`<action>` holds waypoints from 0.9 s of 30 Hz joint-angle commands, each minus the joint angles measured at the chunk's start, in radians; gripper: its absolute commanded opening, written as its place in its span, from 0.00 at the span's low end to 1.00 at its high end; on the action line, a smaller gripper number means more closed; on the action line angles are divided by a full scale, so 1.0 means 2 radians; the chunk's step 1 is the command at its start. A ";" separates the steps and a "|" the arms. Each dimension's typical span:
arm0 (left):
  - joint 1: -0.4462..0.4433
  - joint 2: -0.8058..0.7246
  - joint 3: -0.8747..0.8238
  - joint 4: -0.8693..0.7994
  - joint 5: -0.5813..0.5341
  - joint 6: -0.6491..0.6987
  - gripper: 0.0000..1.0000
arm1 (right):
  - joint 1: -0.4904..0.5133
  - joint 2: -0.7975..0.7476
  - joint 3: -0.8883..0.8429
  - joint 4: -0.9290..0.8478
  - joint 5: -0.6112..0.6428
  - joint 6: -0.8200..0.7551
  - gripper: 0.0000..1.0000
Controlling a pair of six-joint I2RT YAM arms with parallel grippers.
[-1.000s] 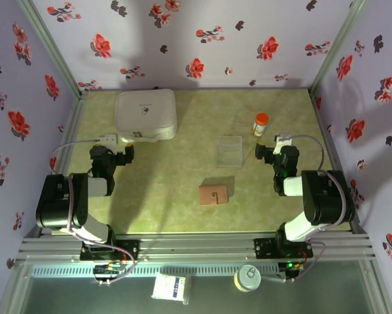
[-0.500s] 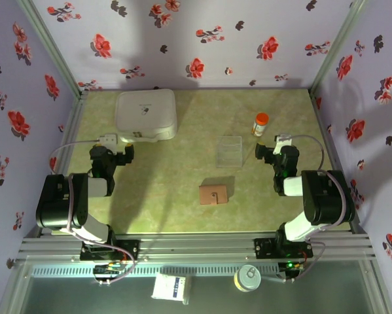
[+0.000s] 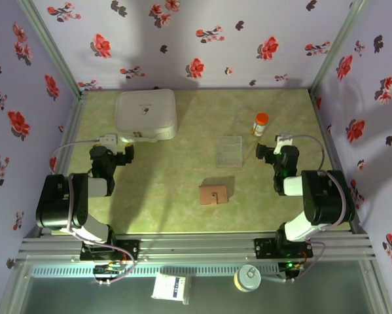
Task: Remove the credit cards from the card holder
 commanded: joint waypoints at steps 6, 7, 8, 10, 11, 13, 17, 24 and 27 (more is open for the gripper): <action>0.004 0.003 0.010 -0.005 -0.025 -0.006 1.00 | -0.003 0.002 0.014 -0.011 0.039 0.015 0.99; 0.005 0.003 0.010 -0.004 -0.025 -0.006 1.00 | -0.003 0.002 0.014 -0.011 0.039 0.015 0.99; 0.004 0.002 0.010 -0.003 -0.026 -0.006 1.00 | -0.003 0.002 0.014 -0.010 0.039 0.015 0.99; 0.004 0.000 0.010 -0.007 -0.028 -0.007 1.00 | -0.003 -0.003 0.016 -0.018 0.032 0.011 0.99; 0.004 -0.007 0.014 -0.017 -0.031 -0.008 1.00 | -0.003 -0.011 0.021 -0.033 0.025 0.007 0.99; 0.004 -0.028 0.019 -0.043 -0.036 -0.009 1.00 | -0.003 -0.027 0.031 -0.064 0.023 0.007 0.99; -0.008 -0.064 0.038 -0.103 -0.069 -0.006 1.00 | 0.000 -0.054 0.059 -0.138 0.026 0.009 0.99; -0.029 -0.136 0.090 -0.252 -0.140 -0.065 1.00 | 0.026 -0.092 0.125 -0.314 0.029 0.015 0.99; -0.033 -0.157 0.133 -0.347 -0.135 -0.108 1.00 | 0.044 -0.101 0.152 -0.382 0.023 0.039 0.95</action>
